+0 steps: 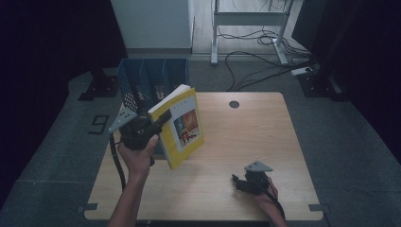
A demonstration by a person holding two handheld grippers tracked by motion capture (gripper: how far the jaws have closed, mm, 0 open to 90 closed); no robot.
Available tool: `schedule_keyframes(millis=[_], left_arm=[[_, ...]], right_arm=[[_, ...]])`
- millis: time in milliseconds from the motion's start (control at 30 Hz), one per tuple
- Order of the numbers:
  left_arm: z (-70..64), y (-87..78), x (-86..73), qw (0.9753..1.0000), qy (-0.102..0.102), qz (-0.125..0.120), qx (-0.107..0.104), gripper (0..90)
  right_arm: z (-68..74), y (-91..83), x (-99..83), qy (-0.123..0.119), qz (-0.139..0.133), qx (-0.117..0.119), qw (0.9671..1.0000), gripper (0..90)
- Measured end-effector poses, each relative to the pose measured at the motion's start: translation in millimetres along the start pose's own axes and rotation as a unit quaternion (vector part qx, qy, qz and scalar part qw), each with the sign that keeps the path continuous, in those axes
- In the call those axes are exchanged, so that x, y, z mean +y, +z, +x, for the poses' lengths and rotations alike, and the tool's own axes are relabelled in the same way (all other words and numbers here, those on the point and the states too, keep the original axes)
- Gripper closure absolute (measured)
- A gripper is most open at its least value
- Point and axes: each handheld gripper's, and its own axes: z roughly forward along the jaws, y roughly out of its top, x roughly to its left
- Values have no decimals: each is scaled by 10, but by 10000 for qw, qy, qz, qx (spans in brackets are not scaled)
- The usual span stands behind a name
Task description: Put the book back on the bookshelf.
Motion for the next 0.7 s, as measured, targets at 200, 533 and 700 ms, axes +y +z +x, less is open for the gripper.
schedule_keyframes(millis=[200, 533, 700], left_arm=[[47, 5, 2, 10000, -30, -17, 54, 753], [125, -7, 43, 9997, -101, -68, 190, 753], [167, -12, 63, 9996, -126, -102, 249, 754]], right_arm=[[-8, 2, 3, 32, 0, 9, 10000, 281], [-13, 4, 5, 40, 2, -1, 10000, 280], [-16, 6, 6, 38, 0, -10, 10000, 277]])
